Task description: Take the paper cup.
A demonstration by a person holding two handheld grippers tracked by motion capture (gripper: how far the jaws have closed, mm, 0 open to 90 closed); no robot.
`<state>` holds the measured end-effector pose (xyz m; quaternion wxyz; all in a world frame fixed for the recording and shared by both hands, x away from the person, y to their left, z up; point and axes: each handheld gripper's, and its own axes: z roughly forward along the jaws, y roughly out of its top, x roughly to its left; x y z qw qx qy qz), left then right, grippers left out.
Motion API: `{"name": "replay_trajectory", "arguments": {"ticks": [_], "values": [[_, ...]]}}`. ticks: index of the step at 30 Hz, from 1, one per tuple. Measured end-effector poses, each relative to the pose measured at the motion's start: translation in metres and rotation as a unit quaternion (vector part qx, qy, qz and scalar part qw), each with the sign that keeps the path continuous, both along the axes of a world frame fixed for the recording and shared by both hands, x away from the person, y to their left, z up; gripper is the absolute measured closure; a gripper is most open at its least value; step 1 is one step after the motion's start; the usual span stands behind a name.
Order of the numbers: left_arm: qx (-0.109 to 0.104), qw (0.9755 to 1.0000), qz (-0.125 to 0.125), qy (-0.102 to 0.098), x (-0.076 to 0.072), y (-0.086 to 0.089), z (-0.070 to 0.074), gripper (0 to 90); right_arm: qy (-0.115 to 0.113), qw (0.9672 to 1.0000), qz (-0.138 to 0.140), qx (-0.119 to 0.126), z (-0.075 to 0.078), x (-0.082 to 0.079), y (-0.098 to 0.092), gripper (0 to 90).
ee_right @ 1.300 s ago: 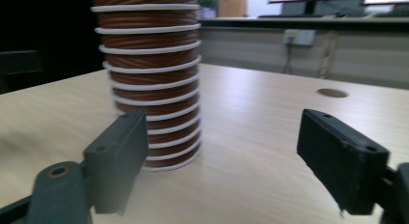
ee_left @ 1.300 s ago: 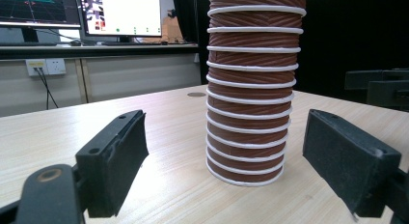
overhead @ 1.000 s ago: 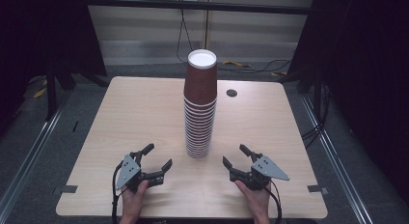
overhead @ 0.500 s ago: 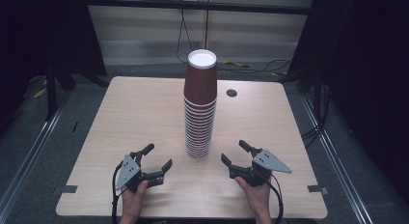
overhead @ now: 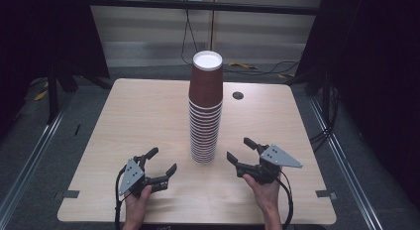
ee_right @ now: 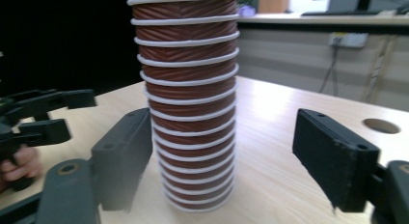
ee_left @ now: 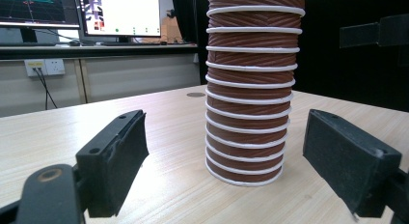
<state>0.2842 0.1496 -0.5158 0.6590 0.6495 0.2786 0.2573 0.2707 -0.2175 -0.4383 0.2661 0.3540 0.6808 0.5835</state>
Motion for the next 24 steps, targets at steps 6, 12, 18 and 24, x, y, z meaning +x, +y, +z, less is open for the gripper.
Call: {"name": "replay_trajectory", "arguments": {"ticks": [6,12,18,24], "values": [[0.000,1.0000,-0.002,0.000,0.000,0.000,0.000,15.5,0.023,0.9993,0.029,0.003,0.011,0.006,0.001,21.0],[0.000,1.0000,-0.002,0.000,0.000,0.000,0.000,15.5,0.022,0.9987,0.047,-0.002,0.028,0.012,0.001,23.3],[0.000,1.0000,-0.003,0.000,0.000,0.000,0.000,15.5,0.004,0.9979,0.065,0.007,0.050,0.018,0.004,23.2],[0.000,1.0000,-0.003,0.000,0.000,0.000,0.000,15.6,-0.001,0.9970,0.078,-0.002,0.064,0.025,0.011,23.7]]}}
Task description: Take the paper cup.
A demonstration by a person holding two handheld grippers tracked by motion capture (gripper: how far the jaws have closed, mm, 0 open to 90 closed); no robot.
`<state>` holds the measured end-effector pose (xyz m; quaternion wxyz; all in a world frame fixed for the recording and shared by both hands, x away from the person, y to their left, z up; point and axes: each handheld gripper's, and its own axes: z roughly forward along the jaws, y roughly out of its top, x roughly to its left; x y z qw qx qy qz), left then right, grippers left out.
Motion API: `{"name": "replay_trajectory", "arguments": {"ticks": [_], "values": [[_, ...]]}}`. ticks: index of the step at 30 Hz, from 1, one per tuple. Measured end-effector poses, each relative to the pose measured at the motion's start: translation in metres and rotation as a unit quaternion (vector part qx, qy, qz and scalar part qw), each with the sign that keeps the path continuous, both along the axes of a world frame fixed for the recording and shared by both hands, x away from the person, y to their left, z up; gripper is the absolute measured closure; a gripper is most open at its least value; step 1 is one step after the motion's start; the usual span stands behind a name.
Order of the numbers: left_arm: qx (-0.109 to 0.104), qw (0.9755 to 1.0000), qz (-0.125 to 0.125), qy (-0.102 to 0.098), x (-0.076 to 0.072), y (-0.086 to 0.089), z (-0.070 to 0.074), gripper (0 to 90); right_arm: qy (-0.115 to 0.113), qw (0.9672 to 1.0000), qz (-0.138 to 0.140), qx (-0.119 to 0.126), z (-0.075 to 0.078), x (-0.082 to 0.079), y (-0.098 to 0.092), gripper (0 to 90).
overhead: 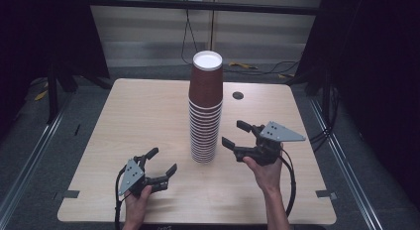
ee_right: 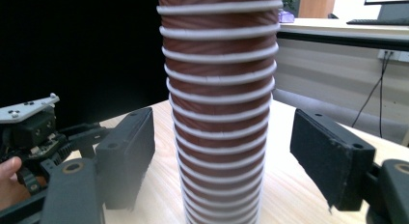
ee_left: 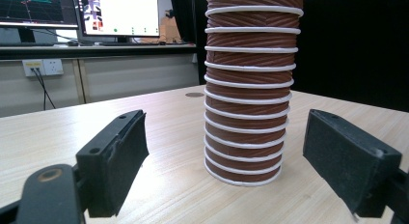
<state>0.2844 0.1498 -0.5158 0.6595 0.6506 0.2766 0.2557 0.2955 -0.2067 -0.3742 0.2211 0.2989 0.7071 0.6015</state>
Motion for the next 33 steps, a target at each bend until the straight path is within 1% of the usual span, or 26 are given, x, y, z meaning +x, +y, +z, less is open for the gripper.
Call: {"name": "replay_trajectory", "arguments": {"ticks": [2,3,4,5,6,7,8,10,11,13,14,15,16,17,20,22,23,25,26,27,28,31,32,33], "values": [[0.000,1.0000,0.000,0.000,0.000,0.000,0.000,15.5,-0.003,1.0000,0.004,-0.003,0.006,0.002,0.002,23.6],[0.000,1.0000,0.000,0.000,0.000,0.000,0.000,15.6,-0.003,1.0000,0.004,-0.003,0.006,0.002,0.002,23.6],[0.000,1.0000,0.000,0.000,0.000,0.000,0.000,15.5,-0.005,0.9999,0.012,-0.002,0.012,0.004,0.003,23.7],[0.000,1.0000,-0.001,0.000,0.000,0.000,0.000,15.5,-0.006,0.9999,0.013,-0.004,0.016,0.005,0.004,23.7],[0.000,1.0000,-0.001,0.000,0.000,0.000,0.000,15.5,-0.006,0.9999,0.013,-0.004,0.016,0.005,0.004,23.7],[0.000,1.0000,-0.001,0.000,0.000,0.000,0.000,15.6,-0.002,0.9997,0.022,-0.008,0.023,0.008,0.005,23.6],[0.000,1.0000,-0.001,0.000,0.000,0.000,0.000,15.6,0.000,0.9997,0.024,-0.010,0.025,0.009,0.005,23.5],[0.000,1.0000,-0.001,0.000,0.000,0.000,0.000,15.5,0.002,0.9995,0.030,-0.004,0.031,0.011,0.004,23.5],[0.000,1.0000,-0.001,0.000,0.000,0.000,0.000,15.6,0.001,0.9995,0.032,0.000,0.033,0.011,0.005,23.5],[-0.001,1.0000,-0.001,0.000,0.000,0.000,0.000,15.5,-0.004,0.9995,0.031,-0.002,0.040,0.012,0.005,23.5],[0.000,1.0000,-0.001,0.000,0.000,0.000,0.000,15.5,-0.004,0.9995,0.031,-0.002,0.040,0.012,0.005,23.5],[-0.001,1.0000,-0.001,0.000,0.000,0.000,0.000,15.5,-0.005,0.9995,0.032,-0.004,0.043,0.013,0.005,23.5],[0.000,1.0000,-0.001,0.000,0.000,0.000,0.000,15.5,-0.009,0.9994,0.034,-0.005,0.049,0.014,0.004,23.5],[0.000,1.0000,-0.001,0.000,0.000,0.000,0.000,15.5,-0.009,0.9992,0.038,-0.005,0.051,0.015,0.004,23.5],[-0.001,1.0000,-0.001,0.000,0.000,0.000,0.000,15.5,-0.009,0.9988,0.044,-0.018,0.060,0.019,0.007,23.5],[-0.001,1.0000,-0.002,0.000,0.000,0.000,0.000,15.5,-0.007,0.9987,0.046,-0.021,0.063,0.020,0.008,23.3],[-0.001,1.0000,-0.001,0.000,0.000,0.000,0.000,15.5,-0.008,0.9982,0.049,-0.032,0.070,0.024,0.011,23.0],[0.000,1.0000,-0.001,0.000,0.000,0.000,0.000,15.5,-0.006,0.9981,0.051,-0.035,0.072,0.025,0.012,22.8],[0.000,1.0000,-0.001,0.000,0.000,0.000,0.000,15.5,-0.008,0.9976,0.058,-0.037,0.078,0.029,0.014,22.8],[0.000,1.0000,-0.001,0.000,0.000,0.000,0.000,15.5,-0.008,0.9976,0.058,-0.037,0.078,0.029,0.014,22.8],[0.000,1.0000,-0.002,0.000,0.000,0.000,0.000,15.5,-0.009,0.9975,0.058,-0.038,0.085,0.030,0.017,22.7],[0.000,1.0000,-0.002,0.000,0.000,0.000,0.000,15.5,-0.013,0.9969,0.064,-0.042,0.091,0.034,0.022,23.1],[-0.001,1.0000,-0.002,0.000,0.000,0.000,0.000,15.5,-0.014,0.9969,0.065,-0.040,0.093,0.036,0.024,23.5],[0.000,1.0000,-0.002,0.000,0.000,0.000,0.000,15.5,-0.011,0.9968,0.067,-0.042,0.094,0.038,0.026,23.5]]}}
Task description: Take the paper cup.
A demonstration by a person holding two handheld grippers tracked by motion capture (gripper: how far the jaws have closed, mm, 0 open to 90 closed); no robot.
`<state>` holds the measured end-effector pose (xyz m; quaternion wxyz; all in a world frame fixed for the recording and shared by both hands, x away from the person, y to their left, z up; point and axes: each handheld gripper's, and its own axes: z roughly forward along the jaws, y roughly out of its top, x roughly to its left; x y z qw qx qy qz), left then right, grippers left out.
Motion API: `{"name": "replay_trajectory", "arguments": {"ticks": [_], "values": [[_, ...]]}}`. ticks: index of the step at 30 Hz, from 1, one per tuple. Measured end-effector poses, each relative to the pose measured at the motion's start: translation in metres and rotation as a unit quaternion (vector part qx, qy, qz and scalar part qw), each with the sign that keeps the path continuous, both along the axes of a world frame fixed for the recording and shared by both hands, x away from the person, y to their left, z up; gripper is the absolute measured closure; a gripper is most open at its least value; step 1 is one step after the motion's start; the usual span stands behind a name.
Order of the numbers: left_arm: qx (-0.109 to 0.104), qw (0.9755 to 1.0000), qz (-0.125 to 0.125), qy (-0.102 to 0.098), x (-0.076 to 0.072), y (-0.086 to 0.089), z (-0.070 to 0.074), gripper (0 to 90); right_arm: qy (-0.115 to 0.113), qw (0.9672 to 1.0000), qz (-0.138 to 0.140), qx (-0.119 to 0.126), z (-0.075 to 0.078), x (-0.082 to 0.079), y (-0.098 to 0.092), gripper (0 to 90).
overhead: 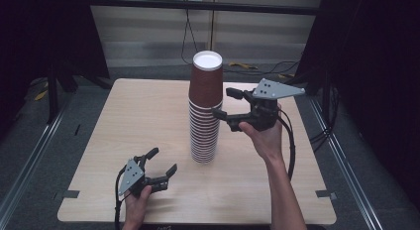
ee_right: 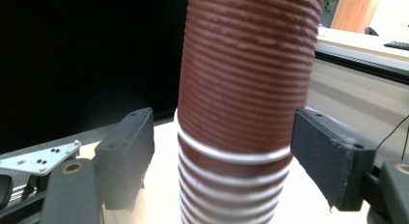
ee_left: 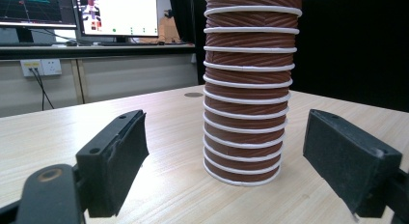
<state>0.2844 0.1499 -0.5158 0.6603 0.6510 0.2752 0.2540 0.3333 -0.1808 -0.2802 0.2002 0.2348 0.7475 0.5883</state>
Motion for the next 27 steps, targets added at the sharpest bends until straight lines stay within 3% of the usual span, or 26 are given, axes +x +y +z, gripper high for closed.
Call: {"name": "replay_trajectory", "arguments": {"ticks": [6,14,22,27], "values": [[0.000,1.0000,0.000,0.000,0.000,0.000,0.000,15.5,0.002,0.9999,0.010,0.004,0.011,0.007,0.004,21.2],[0.000,1.0000,-0.002,0.000,0.000,0.000,0.000,15.5,0.007,0.9998,0.014,-0.014,0.035,0.019,0.010,17.3],[0.000,1.0000,-0.003,0.000,0.000,0.000,0.000,15.5,0.008,0.9995,0.017,-0.024,0.047,0.027,0.015,16.5],[0.000,1.0000,-0.004,0.000,0.000,0.000,0.000,15.5,0.022,0.9989,0.019,-0.036,0.052,0.038,0.020,15.4]]}}
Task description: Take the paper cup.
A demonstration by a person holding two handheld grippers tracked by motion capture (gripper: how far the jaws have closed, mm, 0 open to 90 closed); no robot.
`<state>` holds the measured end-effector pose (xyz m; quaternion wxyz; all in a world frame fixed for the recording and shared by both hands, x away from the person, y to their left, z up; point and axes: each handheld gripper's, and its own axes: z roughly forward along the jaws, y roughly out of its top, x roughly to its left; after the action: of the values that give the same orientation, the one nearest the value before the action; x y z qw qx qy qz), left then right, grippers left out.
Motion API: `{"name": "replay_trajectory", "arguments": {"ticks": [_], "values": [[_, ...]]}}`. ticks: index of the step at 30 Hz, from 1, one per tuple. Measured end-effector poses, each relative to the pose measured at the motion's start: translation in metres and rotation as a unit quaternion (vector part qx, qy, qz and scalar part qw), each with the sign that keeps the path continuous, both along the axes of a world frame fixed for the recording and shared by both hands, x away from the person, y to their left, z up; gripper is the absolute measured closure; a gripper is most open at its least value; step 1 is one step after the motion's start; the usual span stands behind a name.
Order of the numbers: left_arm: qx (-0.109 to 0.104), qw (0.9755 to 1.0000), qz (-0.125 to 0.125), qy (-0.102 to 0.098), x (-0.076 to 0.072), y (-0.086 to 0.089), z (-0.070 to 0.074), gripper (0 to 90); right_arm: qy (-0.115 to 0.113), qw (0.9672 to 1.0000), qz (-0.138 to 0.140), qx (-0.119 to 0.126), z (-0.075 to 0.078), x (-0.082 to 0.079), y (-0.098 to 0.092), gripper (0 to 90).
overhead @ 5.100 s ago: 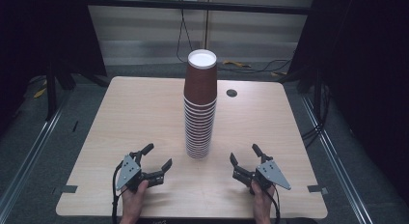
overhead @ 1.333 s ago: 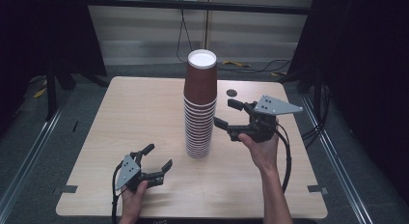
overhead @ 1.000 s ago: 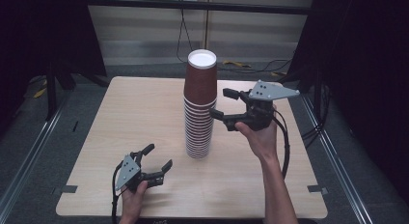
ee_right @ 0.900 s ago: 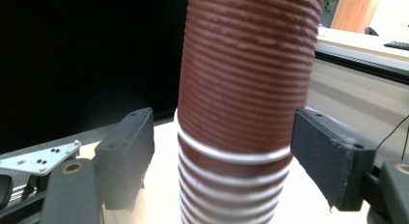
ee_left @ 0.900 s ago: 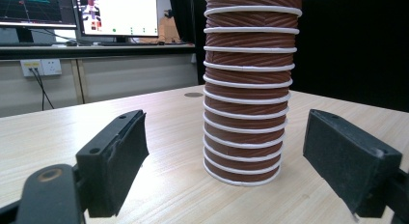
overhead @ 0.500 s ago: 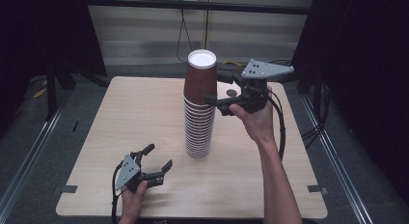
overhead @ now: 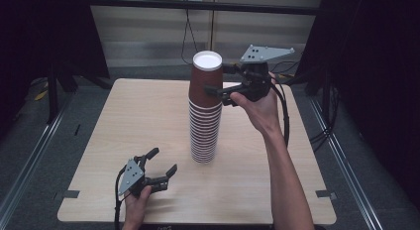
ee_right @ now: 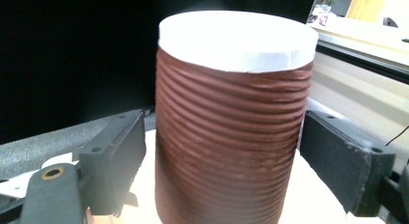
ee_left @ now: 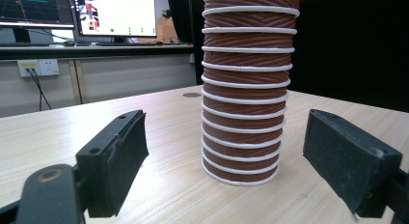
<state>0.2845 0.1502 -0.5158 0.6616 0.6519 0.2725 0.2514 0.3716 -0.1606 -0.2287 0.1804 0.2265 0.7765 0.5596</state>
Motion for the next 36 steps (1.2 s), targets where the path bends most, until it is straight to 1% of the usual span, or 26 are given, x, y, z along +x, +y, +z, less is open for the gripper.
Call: {"name": "replay_trajectory", "arguments": {"ticks": [3,7,8,10,11,12,15,16,17,20,21,22,23,25,26,27,28,30,31,33,34,36], "values": [[0.000,1.0000,-0.001,0.000,0.000,0.000,0.000,15.4,0.006,1.0000,0.004,-0.007,0.002,0.004,0.005,15.0],[0.000,1.0000,-0.001,0.000,0.000,0.000,0.000,15.5,0.006,0.9999,0.004,-0.012,0.005,0.006,0.009,14.1],[0.000,1.0000,-0.001,0.000,0.000,0.000,0.000,15.5,0.006,0.9998,0.006,-0.017,0.008,0.008,0.012,14.3],[0.000,1.0000,-0.001,0.000,0.000,0.000,0.000,15.5,0.006,0.9998,0.007,-0.018,0.008,0.008,0.013,14.5],[0.000,1.0000,-0.001,0.000,0.000,0.000,0.000,15.5,0.007,0.9997,0.004,-0.025,0.010,0.010,0.015,15.9],[0.000,1.0000,-0.001,0.000,0.000,0.000,0.000,15.5,0.008,0.9996,0.004,-0.027,0.010,0.010,0.016,16.3],[-0.001,1.0000,-0.001,0.000,0.000,0.000,0.000,15.5,0.010,0.9996,0.005,-0.025,0.010,0.012,0.016,17.4],[0.007,0.9999,-0.004,-0.006,0.001,0.001,0.000,15.5,0.012,0.9996,0.005,-0.023,0.010,0.013,0.016,17.5],[-0.001,1.0000,-0.001,0.000,0.000,0.000,0.000,15.5,0.012,0.9996,0.005,-0.023,0.010,0.013,0.016,17.5],[0.000,1.0000,0.000,0.000,0.000,0.000,0.000,15.5,0.014,0.9995,0.005,-0.027,0.012,0.014,0.017,17.8],[0.007,1.0000,-0.003,-0.006,0.001,0.001,0.000,15.5,0.011,0.9994,0.004,-0.033,0.012,0.013,0.019,18.2],[-0.003,1.0000,-0.003,0.003,0.000,0.000,0.000,15.5,0.011,0.9993,0.004,-0.035,0.013,0.013,0.019,18.5],[-0.002,1.0000,-0.001,0.002,0.000,0.000,0.000,15.5,0.012,0.9993,0.004,-0.035,0.013,0.013,0.019,18.6],[0.000,1.0000,-0.002,0.001,0.000,0.000,0.000,15.5,0.015,0.9993,0.003,-0.034,0.013,0.013,0.019,18.8],[0.007,1.0000,-0.004,-0.006,0.001,0.001,0.000,15.5,0.015,0.9993,0.003,-0.034,0.013,0.013,0.019,18.9],[0.000,1.0000,-0.002,0.001,0.000,0.000,0.000,15.5,0.015,0.9993,0.003,-0.034,0.013,0.013,0.019,18.9],[-0.003,1.0000,-0.003,0.002,0.000,0.000,0.000,15.5,0.015,0.9993,0.003,-0.035,0.013,0.013,0.019,18.9],[0.007,1.0000,-0.003,-0.006,0.001,0.001,0.000,15.5,0.013,0.9993,0.004,-0.036,0.014,0.013,0.020,19.0],[-0.003,1.0000,-0.003,0.002,0.000,0.000,0.000,15.5,0.012,0.9993,0.003,-0.034,0.014,0.013,0.019,19.1],[0.000,1.0000,-0.001,0.000,0.000,0.000,0.000,15.5,0.011,0.9994,0.004,-0.031,0.014,0.013,0.019,19.1],[-0.001,1.0000,-0.001,0.001,0.000,0.000,0.000,15.5,0.006,0.9997,0.003,-0.023,0.015,0.013,0.018,19.2],[0.000,1.0000,0.000,0.000,0.000,0.000,0.000,15.5,0.005,0.9998,0.003,-0.018,0.017,0.012,0.017,19.2]]}}
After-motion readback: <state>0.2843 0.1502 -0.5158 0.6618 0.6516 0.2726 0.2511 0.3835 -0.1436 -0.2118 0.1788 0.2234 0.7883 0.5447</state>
